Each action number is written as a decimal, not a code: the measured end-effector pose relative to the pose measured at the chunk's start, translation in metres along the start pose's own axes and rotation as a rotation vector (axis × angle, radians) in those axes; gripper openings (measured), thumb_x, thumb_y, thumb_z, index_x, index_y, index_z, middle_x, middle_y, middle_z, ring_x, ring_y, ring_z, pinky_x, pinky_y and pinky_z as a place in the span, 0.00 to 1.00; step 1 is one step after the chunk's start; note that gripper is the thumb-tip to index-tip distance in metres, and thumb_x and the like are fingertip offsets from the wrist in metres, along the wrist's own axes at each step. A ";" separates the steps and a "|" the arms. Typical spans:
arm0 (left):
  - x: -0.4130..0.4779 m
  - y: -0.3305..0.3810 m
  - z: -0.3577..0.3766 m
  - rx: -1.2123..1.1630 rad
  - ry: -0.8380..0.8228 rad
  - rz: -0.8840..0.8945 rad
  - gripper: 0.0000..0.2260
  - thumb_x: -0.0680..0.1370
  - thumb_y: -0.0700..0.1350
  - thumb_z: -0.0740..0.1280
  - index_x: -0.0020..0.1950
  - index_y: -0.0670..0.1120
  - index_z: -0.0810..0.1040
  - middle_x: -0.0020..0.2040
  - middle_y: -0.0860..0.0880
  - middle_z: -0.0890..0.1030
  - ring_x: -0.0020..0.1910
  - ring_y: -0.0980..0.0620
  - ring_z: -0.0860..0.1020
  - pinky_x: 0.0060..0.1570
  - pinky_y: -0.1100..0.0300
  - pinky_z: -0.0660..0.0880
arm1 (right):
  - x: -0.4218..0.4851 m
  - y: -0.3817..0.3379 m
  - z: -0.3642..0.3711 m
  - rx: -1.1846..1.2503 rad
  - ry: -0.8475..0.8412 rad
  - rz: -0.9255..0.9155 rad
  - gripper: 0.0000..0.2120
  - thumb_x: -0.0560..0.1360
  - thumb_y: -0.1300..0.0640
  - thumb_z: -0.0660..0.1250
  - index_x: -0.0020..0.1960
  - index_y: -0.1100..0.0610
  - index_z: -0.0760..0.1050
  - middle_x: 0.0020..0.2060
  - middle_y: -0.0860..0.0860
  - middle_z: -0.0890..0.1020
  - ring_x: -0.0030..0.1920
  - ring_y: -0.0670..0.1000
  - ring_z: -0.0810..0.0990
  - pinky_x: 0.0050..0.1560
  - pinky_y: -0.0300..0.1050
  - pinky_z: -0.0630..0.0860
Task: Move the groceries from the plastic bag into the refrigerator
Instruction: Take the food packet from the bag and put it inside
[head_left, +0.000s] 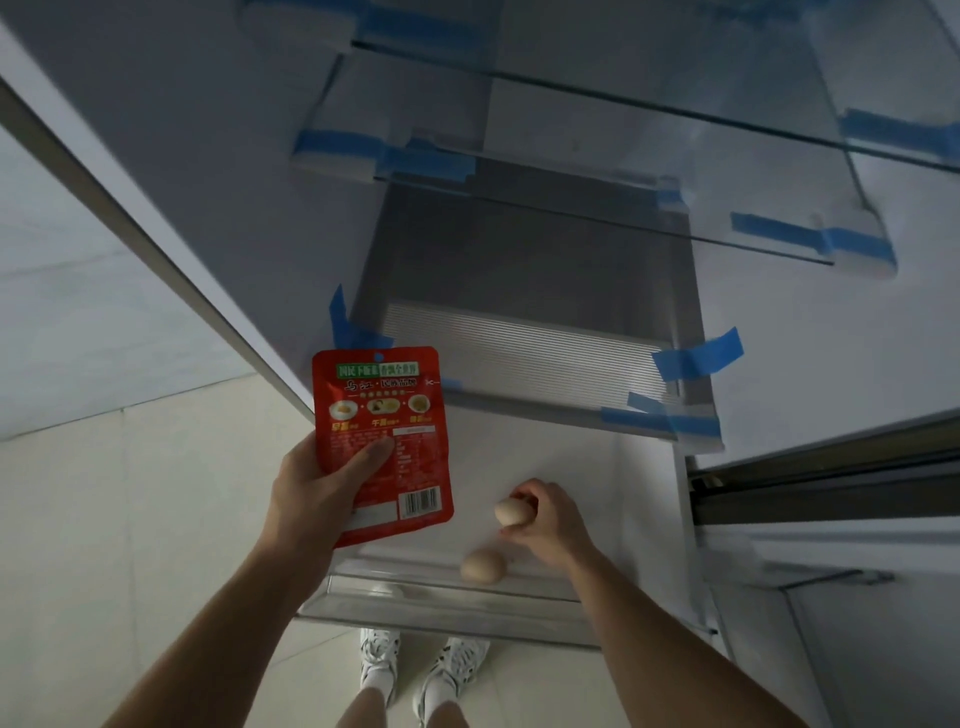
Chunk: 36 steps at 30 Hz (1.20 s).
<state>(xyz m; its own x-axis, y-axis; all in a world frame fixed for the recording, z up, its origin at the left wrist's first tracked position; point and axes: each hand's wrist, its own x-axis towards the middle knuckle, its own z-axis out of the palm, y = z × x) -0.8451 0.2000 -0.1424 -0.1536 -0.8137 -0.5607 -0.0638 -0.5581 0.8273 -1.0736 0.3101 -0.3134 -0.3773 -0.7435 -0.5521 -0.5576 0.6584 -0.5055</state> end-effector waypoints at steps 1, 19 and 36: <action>0.000 0.000 0.000 0.000 0.000 0.001 0.10 0.73 0.45 0.72 0.53 0.51 0.77 0.46 0.50 0.86 0.42 0.48 0.86 0.41 0.49 0.82 | -0.001 -0.001 0.000 -0.002 -0.005 0.000 0.22 0.65 0.53 0.81 0.55 0.54 0.78 0.53 0.54 0.78 0.54 0.53 0.78 0.52 0.42 0.72; -0.009 0.020 0.006 0.032 -0.046 0.014 0.07 0.75 0.44 0.71 0.51 0.51 0.77 0.43 0.51 0.86 0.40 0.48 0.86 0.38 0.53 0.80 | -0.045 -0.013 -0.046 -0.028 0.096 -0.071 0.33 0.69 0.40 0.76 0.69 0.50 0.68 0.59 0.51 0.72 0.58 0.49 0.74 0.56 0.41 0.75; 0.057 0.036 0.058 0.235 -0.163 0.020 0.05 0.77 0.42 0.70 0.52 0.49 0.79 0.47 0.46 0.86 0.46 0.44 0.85 0.53 0.42 0.81 | -0.055 -0.072 -0.103 -0.366 0.598 -0.328 0.29 0.72 0.50 0.75 0.70 0.54 0.72 0.67 0.54 0.77 0.69 0.56 0.75 0.66 0.52 0.75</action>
<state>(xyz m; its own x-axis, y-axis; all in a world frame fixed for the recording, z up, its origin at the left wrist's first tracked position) -0.9129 0.1430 -0.1427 -0.3122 -0.7767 -0.5471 -0.2834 -0.4735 0.8340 -1.0888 0.2918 -0.1785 -0.4276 -0.8992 0.0924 -0.8795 0.3903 -0.2725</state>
